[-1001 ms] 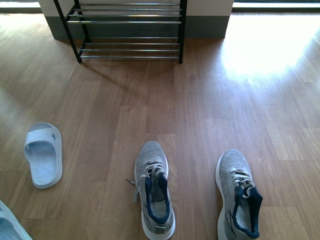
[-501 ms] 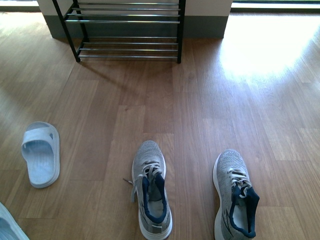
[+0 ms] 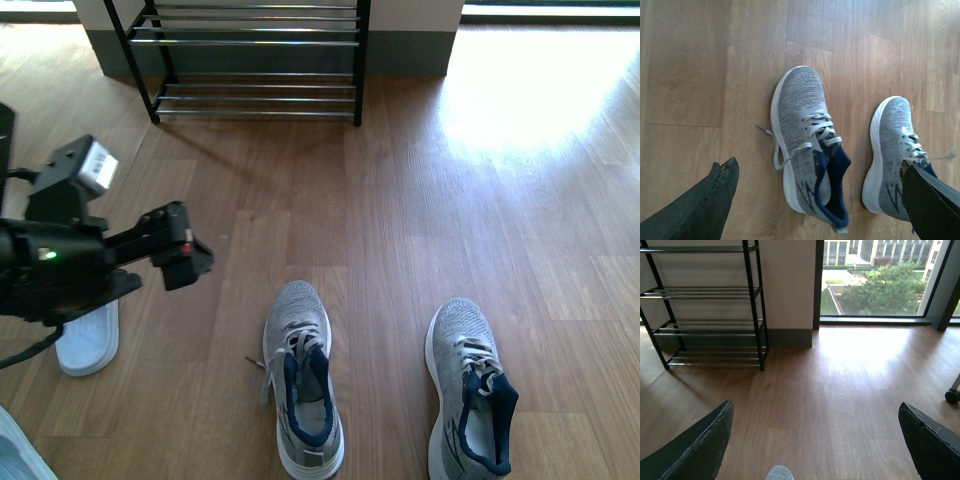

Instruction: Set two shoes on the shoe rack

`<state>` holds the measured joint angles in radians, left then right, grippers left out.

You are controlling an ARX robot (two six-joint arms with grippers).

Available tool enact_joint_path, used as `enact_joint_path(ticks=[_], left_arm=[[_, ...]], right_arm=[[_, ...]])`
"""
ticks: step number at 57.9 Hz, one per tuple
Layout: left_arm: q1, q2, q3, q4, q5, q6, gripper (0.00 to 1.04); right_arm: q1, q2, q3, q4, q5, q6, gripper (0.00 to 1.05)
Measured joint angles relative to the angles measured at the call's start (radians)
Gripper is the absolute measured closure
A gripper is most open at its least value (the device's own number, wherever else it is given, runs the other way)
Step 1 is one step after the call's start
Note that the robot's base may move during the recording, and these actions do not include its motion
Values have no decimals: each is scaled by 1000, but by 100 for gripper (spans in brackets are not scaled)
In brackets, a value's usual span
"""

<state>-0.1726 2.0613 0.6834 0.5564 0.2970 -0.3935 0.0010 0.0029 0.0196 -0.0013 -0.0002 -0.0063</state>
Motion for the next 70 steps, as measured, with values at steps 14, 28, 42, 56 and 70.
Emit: enact_joint_path(ticks=[14,28,42,56,70], left_arm=[[-21,241,233,-119,48,-155,9],[-79,470,426,-264,182,-178,9],[-150,669,653,-418,295,-127,9],[-179,776,850,-680,249,-34,9],[-195,806,924,-786,200,11,9]], right_arm=[[0,0,0,0,0,0,9],[0,0,0,0,0,0,9],[0,0,0,0,0,0,9],[0,0,0,0,0,0,9],[0,0,0,0,0,0,9]])
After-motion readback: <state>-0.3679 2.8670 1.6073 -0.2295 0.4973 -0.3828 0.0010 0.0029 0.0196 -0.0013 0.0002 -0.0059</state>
